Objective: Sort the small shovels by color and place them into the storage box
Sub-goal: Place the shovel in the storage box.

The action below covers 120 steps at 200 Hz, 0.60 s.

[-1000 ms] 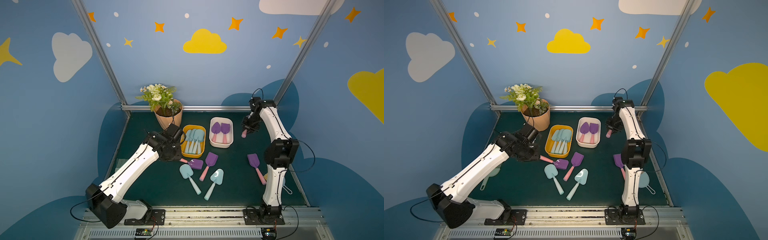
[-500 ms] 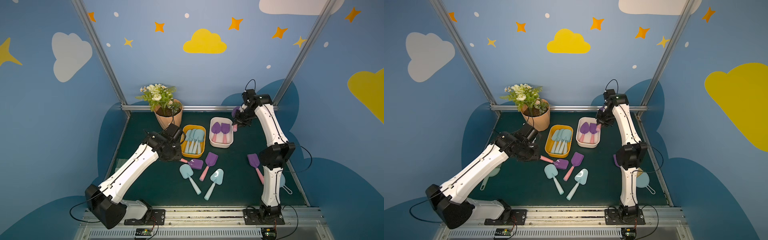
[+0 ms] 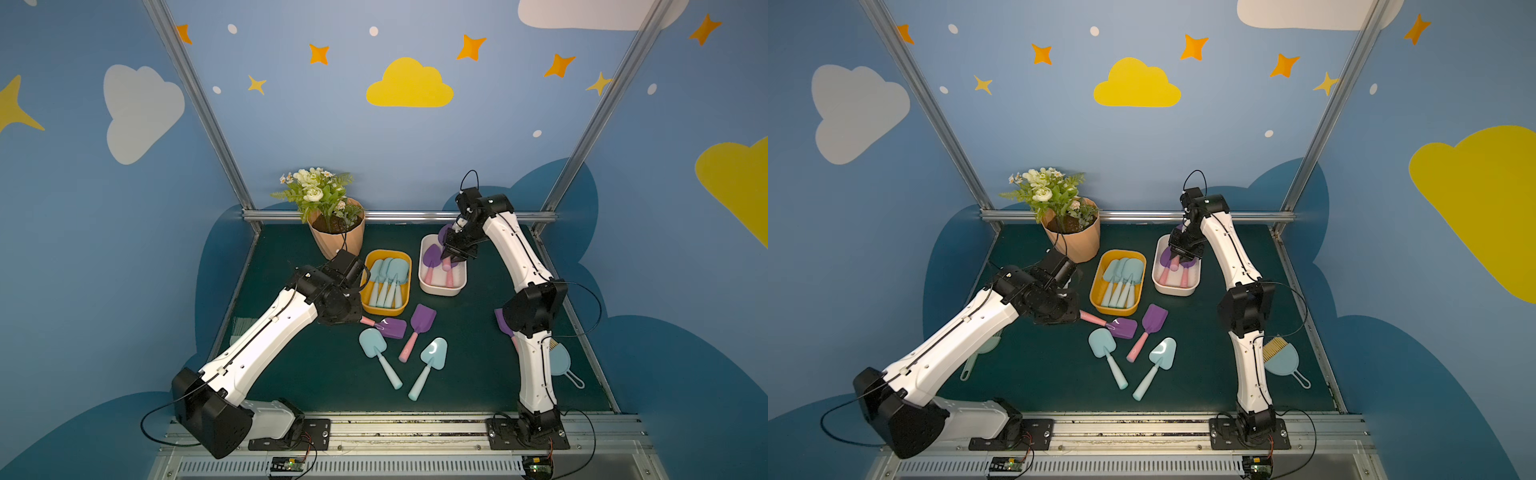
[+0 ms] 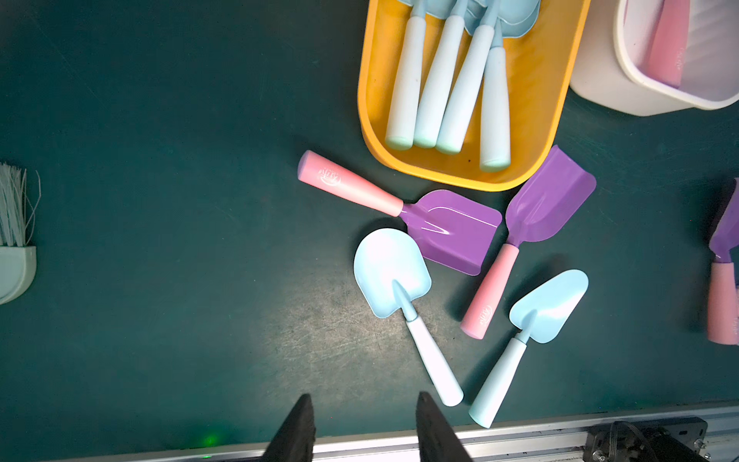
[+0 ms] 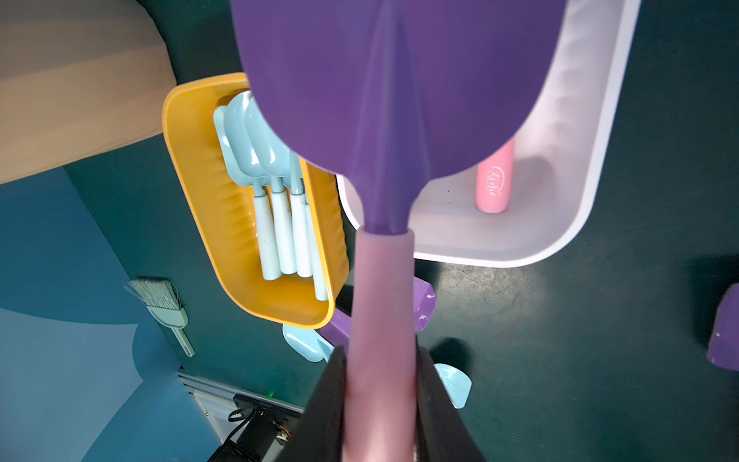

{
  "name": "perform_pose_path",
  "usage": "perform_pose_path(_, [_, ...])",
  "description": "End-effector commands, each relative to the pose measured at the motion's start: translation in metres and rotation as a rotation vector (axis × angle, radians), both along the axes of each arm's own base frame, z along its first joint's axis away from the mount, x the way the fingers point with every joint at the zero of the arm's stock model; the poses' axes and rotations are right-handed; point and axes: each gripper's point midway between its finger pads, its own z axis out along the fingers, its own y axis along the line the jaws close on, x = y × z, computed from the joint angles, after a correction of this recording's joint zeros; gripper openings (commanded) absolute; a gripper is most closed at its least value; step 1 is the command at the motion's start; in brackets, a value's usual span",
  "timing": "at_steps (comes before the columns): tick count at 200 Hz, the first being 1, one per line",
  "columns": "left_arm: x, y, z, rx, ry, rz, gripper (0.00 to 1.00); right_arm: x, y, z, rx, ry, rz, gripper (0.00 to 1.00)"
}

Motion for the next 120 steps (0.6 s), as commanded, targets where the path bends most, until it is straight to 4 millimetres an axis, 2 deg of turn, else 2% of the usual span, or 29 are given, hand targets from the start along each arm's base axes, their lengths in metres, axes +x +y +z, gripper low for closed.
perform_pose_path(1, [-0.004,0.002,0.002,-0.013,0.001,-0.004,0.31,0.009,0.009,-0.003,0.032,-0.018,0.012,0.0])
perform_pose_path(54, [-0.002,0.005,0.001,-0.034,0.001,0.002,0.31,0.016,0.009,-0.032,0.035,0.031,0.035,0.0])
perform_pose_path(120, [0.001,0.006,-0.001,-0.028,0.005,0.0,0.31,0.024,0.001,-0.055,0.017,0.065,0.022,0.0])
